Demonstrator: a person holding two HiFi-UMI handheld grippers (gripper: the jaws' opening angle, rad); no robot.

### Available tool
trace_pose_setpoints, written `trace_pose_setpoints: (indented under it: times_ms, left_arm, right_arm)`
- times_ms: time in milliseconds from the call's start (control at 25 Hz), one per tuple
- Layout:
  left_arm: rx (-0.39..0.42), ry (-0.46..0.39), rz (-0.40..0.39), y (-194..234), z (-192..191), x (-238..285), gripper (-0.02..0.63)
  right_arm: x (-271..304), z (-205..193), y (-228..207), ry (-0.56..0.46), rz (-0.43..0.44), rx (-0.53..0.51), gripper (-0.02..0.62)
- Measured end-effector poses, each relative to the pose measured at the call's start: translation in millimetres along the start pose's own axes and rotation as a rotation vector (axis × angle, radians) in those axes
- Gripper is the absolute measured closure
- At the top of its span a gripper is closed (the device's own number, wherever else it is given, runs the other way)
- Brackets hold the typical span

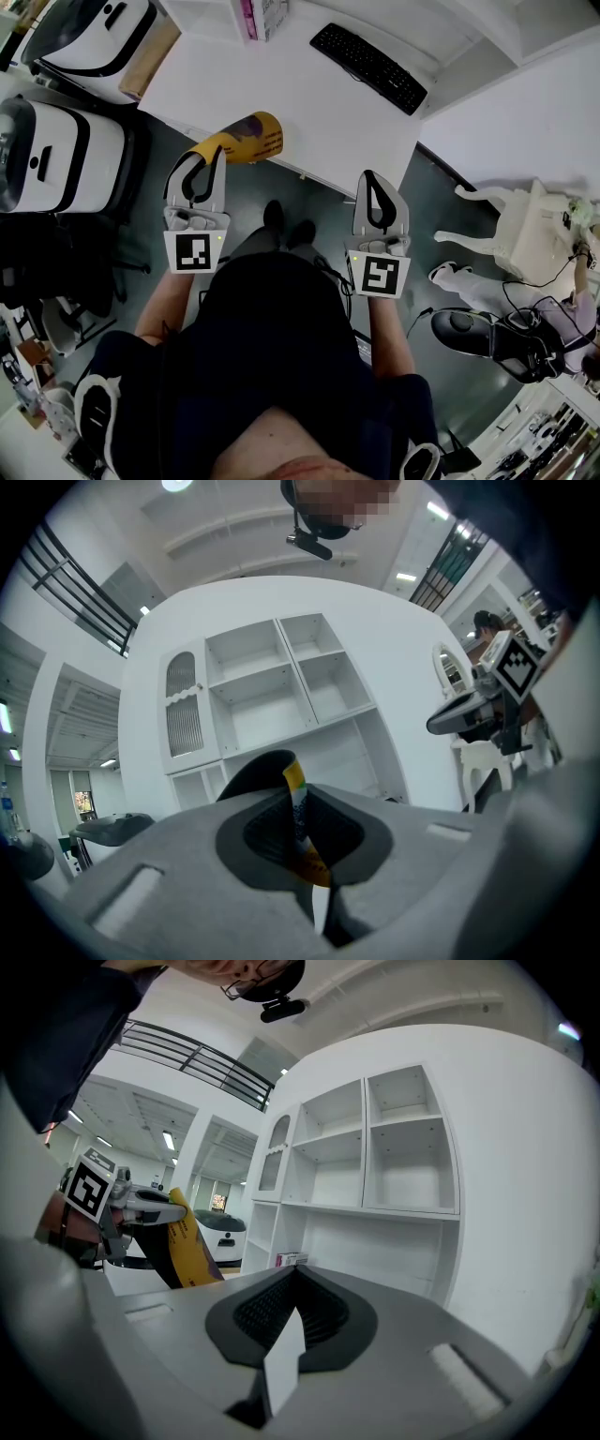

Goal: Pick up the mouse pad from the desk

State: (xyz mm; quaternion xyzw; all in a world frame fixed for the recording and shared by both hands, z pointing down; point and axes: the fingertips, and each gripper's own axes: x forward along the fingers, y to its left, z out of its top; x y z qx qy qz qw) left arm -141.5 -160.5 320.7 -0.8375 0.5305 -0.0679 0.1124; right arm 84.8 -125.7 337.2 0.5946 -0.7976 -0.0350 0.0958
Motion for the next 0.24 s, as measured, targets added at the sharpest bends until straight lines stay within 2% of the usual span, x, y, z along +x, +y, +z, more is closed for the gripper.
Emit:
trace_pose_setpoints:
  times_ms: [120, 240]
  left_arm:
    - [0.004, -0.005, -0.004, -2.3, 0.6, 0.1, 0.589]
    - [0.006, -0.01, -0.009, -4.1, 1.1, 1.0, 0.589]
  right_arm:
    - [-0.8, -5.4, -1.3, 0.021, -0.004, -0.005, 0.595]
    - [0.8, -0.4, -1.3, -0.003, 0.001, 0.0, 0.597]
